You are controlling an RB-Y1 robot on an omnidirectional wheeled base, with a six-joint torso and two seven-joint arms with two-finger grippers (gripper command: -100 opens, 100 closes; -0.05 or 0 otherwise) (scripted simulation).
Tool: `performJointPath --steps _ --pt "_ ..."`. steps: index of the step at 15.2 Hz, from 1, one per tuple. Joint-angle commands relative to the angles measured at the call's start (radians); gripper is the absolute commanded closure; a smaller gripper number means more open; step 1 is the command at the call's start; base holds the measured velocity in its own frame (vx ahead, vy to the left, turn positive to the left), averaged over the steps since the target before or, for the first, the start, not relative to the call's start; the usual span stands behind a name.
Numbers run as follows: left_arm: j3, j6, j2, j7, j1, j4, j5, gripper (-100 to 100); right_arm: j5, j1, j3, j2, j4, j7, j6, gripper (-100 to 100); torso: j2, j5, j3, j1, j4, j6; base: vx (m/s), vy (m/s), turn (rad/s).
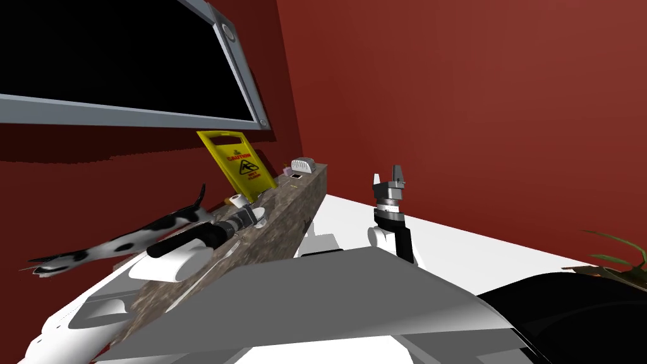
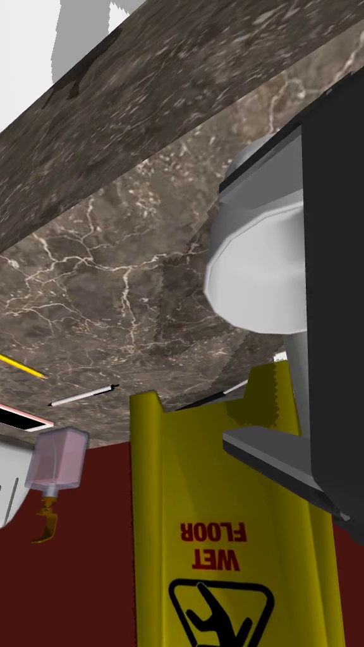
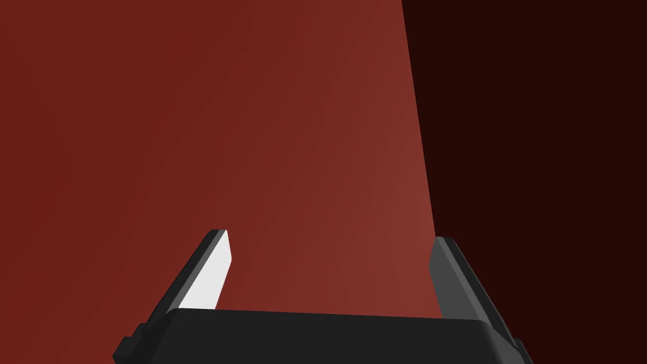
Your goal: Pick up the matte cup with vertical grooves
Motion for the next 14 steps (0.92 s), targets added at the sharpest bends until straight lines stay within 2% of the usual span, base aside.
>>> performJointPath --steps 1,2,3,5,6,8,9,11,12,14 --pt "0.004 0.05 0.018 0.015 0.0 0.003 0.022 -100 0.0 0.0 0.0 0.0 0.0 0.0 0.0 0 0.0 0.0 0.0 0.0 0.0 0.0 0.07 -0.045 0.081" --pt "0.004 0.069 0.018 0.015 0.0 0.003 0.022 -100 0.0 0.0 0.0 0.0 0.0 0.0 0.0 0 0.0 0.0 0.0 0.0 0.0 0.0 0.058 -0.036 0.032" --pt "0.013 0.095 0.047 0.034 0.001 0.007 0.056 -100 0.0 0.0 0.0 0.0 0.0 0.0 0.0 0 0.0 0.0 0.0 0.0 0.0 0.0 0.078 -0.042 0.067" --pt "0.013 0.131 0.047 0.034 0.001 0.007 0.056 -100 0.0 0.0 0.0 0.0 0.0 0.0 0.0 0 -0.001 0.0 -0.001 0.0 0.0 0.0 0.077 -0.045 0.06" --pt "0.023 0.16 0.076 0.053 0.002 0.011 0.09 -100 0.0 0.0 0.0 0.0 0.0 0.0 0.0 0 -0.001 0.0 0.0 0.0 0.0 0.0 0.063 -0.036 0.081" --pt "0.023 0.192 0.076 0.053 0.002 0.011 0.09 -100 0.0 0.0 0.0 0.0 0.0 0.0 0.0 0 0.0 0.0 0.0 0.0 0.0 0.0 0.067 -0.033 0.058" --pt "0.032 0.222 0.103 0.072 0.003 0.016 0.123 -100 0.0 0.0 0.0 0.0 0.0 0.0 0.0 0 0.0 0.0 0.0 0.001 0.0 0.0 0.066 -0.034 0.075" --pt "0.032 0.25 0.103 0.072 0.003 0.016 0.123 -100 0.0 0.0 0.0 0.0 0.0 0.0 0.0 0 0.0 0.0 0.0 0.0 0.0 0.0 0.064 -0.04 0.056" --pt "0.041 0.284 0.129 0.089 0.004 0.02 0.154 -100 0.0 0.0 0.0 0.0 0.0 0.0 0.0 0 0.0 0.0 0.0 0.0 0.0 0.0 0.066 -0.043 0.063" --pt "0.041 0.308 0.129 0.089 0.004 0.02 0.154 -100 0.0 0.0 0.0 0.0 0.0 0.0 0.0 0 0.0 0.0 0.0 0.0 0.0 0.0 0.069 -0.043 0.048"
